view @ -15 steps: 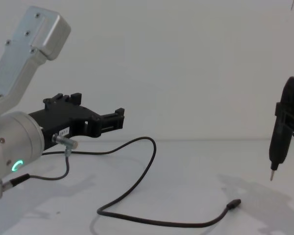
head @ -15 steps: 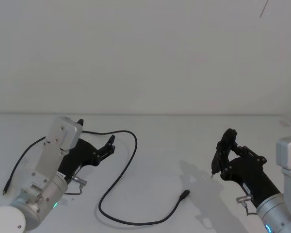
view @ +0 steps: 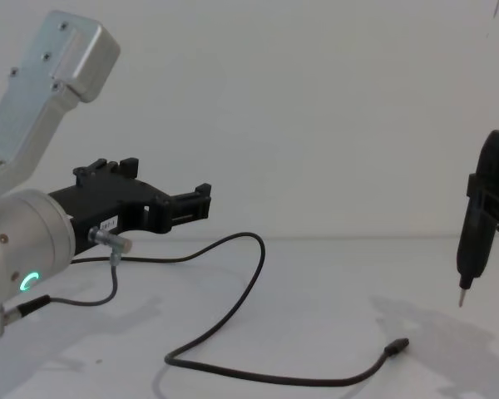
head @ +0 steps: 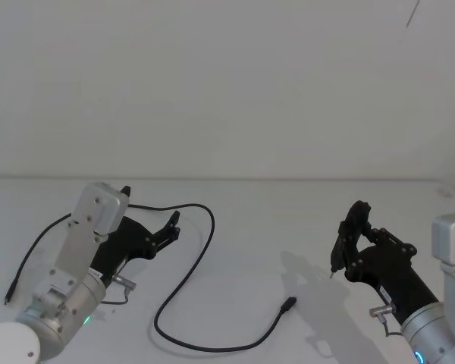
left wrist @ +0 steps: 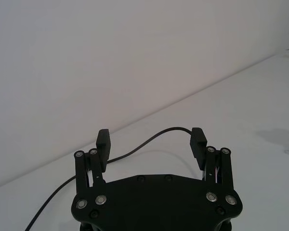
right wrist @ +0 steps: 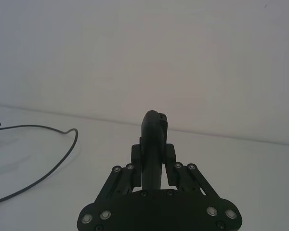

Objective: Pick up the data cable with the one hand.

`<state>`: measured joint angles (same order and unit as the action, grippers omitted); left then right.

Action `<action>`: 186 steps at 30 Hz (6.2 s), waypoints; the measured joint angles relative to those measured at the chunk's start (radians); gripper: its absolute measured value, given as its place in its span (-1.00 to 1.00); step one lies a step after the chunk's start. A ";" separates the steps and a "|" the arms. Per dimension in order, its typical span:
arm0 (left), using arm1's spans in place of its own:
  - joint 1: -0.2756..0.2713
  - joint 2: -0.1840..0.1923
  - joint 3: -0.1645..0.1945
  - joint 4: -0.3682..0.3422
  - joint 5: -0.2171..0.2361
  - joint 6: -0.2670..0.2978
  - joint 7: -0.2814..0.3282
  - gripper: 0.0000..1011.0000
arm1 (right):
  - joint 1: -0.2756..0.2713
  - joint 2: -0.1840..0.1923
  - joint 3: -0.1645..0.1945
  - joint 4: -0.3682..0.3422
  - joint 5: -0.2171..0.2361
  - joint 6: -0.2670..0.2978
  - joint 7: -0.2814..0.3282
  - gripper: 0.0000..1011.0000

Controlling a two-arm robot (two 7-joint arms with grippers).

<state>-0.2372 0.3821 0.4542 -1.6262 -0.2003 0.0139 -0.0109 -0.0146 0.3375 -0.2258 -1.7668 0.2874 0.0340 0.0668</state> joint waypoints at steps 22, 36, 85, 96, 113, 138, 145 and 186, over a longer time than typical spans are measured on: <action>0.000 0.000 0.000 0.000 0.000 0.000 0.000 0.98 | 0.000 0.000 0.000 0.000 0.000 0.000 0.000 -0.45; -0.016 0.013 0.008 -0.003 -0.005 0.012 -0.053 0.98 | 0.000 0.000 0.000 0.000 0.000 0.000 0.000 -0.45; -0.300 0.330 0.193 -0.158 -0.119 0.455 -0.806 0.98 | 0.000 0.000 0.000 0.000 0.000 0.000 0.000 -0.45; -0.331 0.316 0.240 -0.137 -0.119 0.491 -0.844 0.98 | 0.000 0.000 0.000 0.000 0.000 0.000 0.000 -0.45; -0.352 0.277 0.299 -0.080 -0.119 0.510 -0.855 0.98 | 0.000 0.000 0.000 0.000 0.000 0.000 0.000 -0.45; -0.359 0.261 0.320 -0.058 -0.115 0.514 -0.851 -0.27 | 0.000 0.000 0.000 0.000 0.000 0.000 0.000 -0.45; -0.360 0.260 0.322 -0.056 -0.115 0.514 -0.850 -0.70 | 0.000 0.000 0.000 0.000 0.000 0.000 0.000 -0.45; -0.372 0.199 0.326 -0.031 -0.028 0.159 -0.773 -0.91 | 0.094 0.020 0.078 -0.003 0.089 -0.030 0.136 -0.45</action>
<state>-0.6094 0.5807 0.7803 -1.6569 -0.2286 0.1732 -0.7837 0.0794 0.3574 -0.1477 -1.7696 0.3767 0.0041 0.2029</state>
